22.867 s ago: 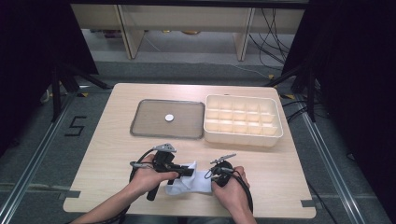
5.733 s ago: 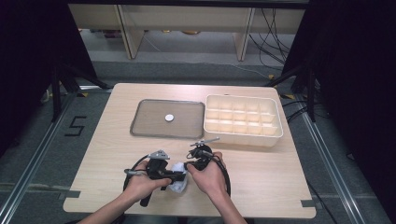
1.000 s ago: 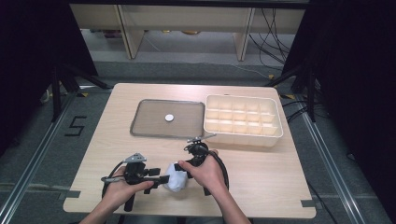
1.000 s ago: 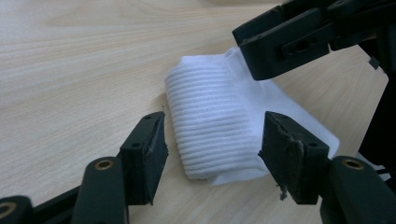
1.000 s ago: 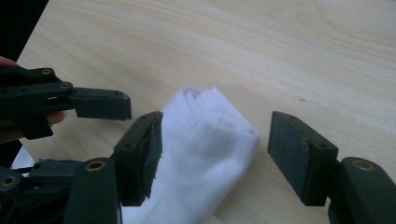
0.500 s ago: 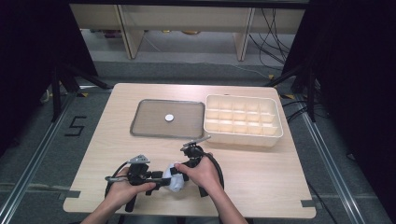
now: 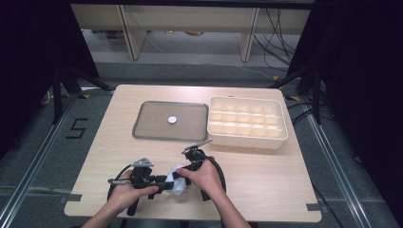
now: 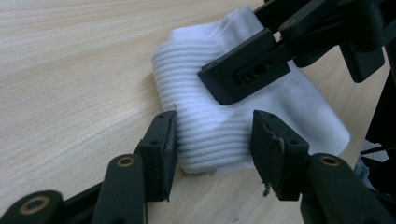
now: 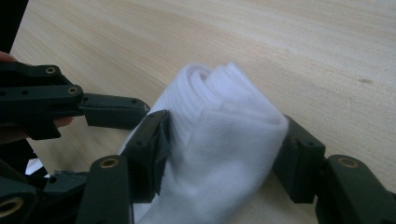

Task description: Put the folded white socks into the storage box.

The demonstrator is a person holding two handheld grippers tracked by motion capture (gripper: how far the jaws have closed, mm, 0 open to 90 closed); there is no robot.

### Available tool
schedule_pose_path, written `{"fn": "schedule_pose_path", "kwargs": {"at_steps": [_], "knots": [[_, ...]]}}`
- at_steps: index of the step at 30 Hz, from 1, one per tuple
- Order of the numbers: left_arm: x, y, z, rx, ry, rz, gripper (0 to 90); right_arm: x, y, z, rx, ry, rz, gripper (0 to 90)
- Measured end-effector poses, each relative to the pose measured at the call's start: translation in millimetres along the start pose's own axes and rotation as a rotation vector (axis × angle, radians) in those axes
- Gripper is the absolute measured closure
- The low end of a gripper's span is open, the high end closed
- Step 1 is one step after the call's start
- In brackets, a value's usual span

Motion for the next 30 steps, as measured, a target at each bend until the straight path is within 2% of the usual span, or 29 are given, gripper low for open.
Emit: {"fn": "schedule_pose_path", "kwargs": {"at_steps": [2,6,10,12,13,14,16,24,27,28,30], "knots": [[-0.2,0.0,0.1,0.000,0.002,-0.002,51.3,-0.4,-1.6,-0.6,0.011,-0.008,0.008,46.1],[-0.6,0.2,0.8,-0.002,0.009,0.001,52.1,-0.6,-0.2,1.0,-0.003,0.007,-0.001,49.5],[-1.6,-0.2,1.4,0.004,0.009,0.011,52.7,-2.0,0.3,1.5,0.011,0.010,0.008,54.5],[-2.1,-0.4,1.6,0.004,0.010,0.019,52.7,-2.5,1.3,1.4,0.016,0.017,-0.003,56.2],[-2.4,-0.2,1.5,0.006,0.007,0.009,52.7,-2.5,1.6,1.5,0.021,0.020,-0.007,56.8],[-2.5,-0.4,1.5,0.007,0.008,0.012,52.7,-2.4,1.3,2.2,0.016,0.039,-0.014,58.4],[-2.9,-0.4,1.7,0.007,0.009,0.021,52.7,-3.0,0.7,1.6,0.015,0.030,-0.003,59.0],[-3.0,0.0,1.9,0.011,0.003,0.021,52.3,-3.2,1.8,2.1,0.017,0.033,-0.026,64.8],[-0.6,0.5,2.2,-0.003,-0.002,0.029,50.5,-3.0,3.2,2.7,0.028,0.029,-0.020,66.3],[1.2,0.7,2.0,-0.011,-0.007,0.019,50.5,-3.5,3.1,3.0,0.016,0.035,-0.010,66.7],[5.7,1.7,1.8,-0.028,-0.016,0.003,47.8,-3.2,5.0,3.4,0.032,0.017,-0.015,67.5]]}}
Point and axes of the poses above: each handheld gripper's, and its own axes: x roughly backward along the jaws, z roughly out of its underside, y roughly to its left, the point moved 8 cm from there along -x, roughly forward along the jaws, and after that the axes turned 14 degrees about -x, right-handed, at the moved point
